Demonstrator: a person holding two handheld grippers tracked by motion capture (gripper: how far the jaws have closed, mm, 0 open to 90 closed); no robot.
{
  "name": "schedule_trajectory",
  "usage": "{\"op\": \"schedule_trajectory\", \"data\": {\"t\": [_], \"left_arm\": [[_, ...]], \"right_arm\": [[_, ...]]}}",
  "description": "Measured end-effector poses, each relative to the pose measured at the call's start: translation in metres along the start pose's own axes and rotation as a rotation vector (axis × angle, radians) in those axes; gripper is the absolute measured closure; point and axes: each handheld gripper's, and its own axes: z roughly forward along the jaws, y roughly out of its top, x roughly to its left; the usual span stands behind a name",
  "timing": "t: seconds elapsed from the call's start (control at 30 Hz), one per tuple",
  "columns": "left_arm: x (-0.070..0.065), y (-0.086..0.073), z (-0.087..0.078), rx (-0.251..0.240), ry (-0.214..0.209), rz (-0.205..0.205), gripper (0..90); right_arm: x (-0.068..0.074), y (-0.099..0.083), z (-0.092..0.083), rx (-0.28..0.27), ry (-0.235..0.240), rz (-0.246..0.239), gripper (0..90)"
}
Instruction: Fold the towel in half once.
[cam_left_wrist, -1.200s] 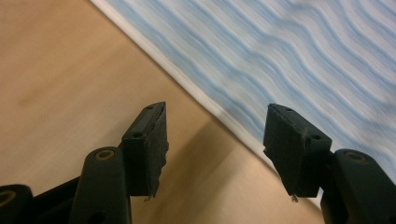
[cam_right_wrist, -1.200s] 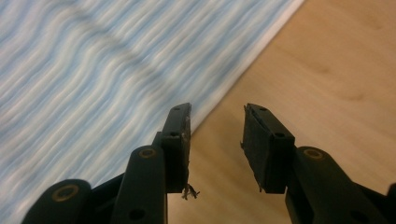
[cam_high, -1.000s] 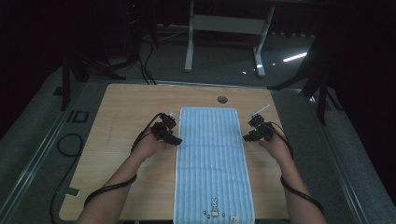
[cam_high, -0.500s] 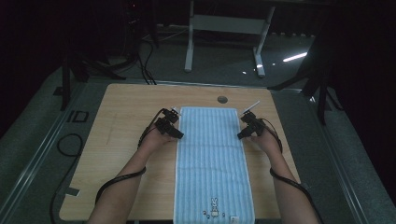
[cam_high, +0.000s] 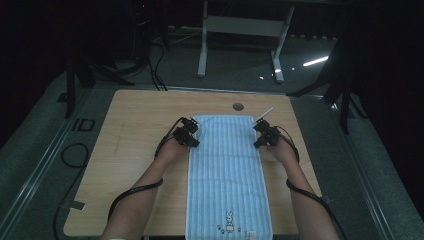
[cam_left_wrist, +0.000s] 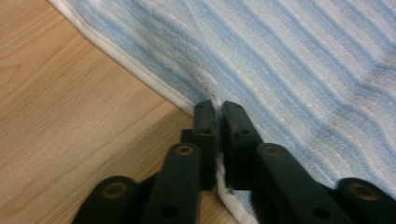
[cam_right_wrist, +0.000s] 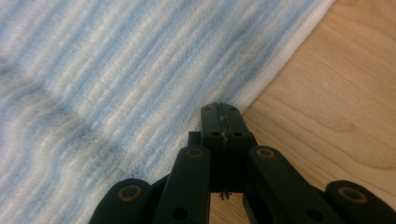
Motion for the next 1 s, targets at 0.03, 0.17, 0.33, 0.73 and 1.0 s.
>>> {"op": "schedule_trajectory", "data": {"t": [0.03, 0.17, 0.33, 0.73, 1.0], "left_arm": [[0.001, 0.0, -0.004, -0.015, -0.011, -0.004, 86.1], [0.0, 0.001, -0.021, -0.055, -0.032, -0.006, 86.2], [-0.006, -0.006, -0.043, -0.08, -0.035, 0.023, 86.0], [-0.024, -0.054, -0.056, -0.027, -0.082, 0.07, 83.8], [-0.023, -0.067, -0.052, 0.105, -0.116, 0.062, 68.0]], "right_arm": [[0.0, 0.0, -0.003, -0.008, 0.002, 0.002, 90.0], [0.002, -0.003, -0.023, -0.066, 0.008, -0.023, 90.0], [0.01, -0.009, -0.051, -0.14, 0.002, -0.056, 90.0], [0.041, -0.055, -0.051, -0.085, 0.055, -0.159, 90.0], [0.055, -0.042, -0.051, -0.116, 0.059, -0.183, 90.0]]}}
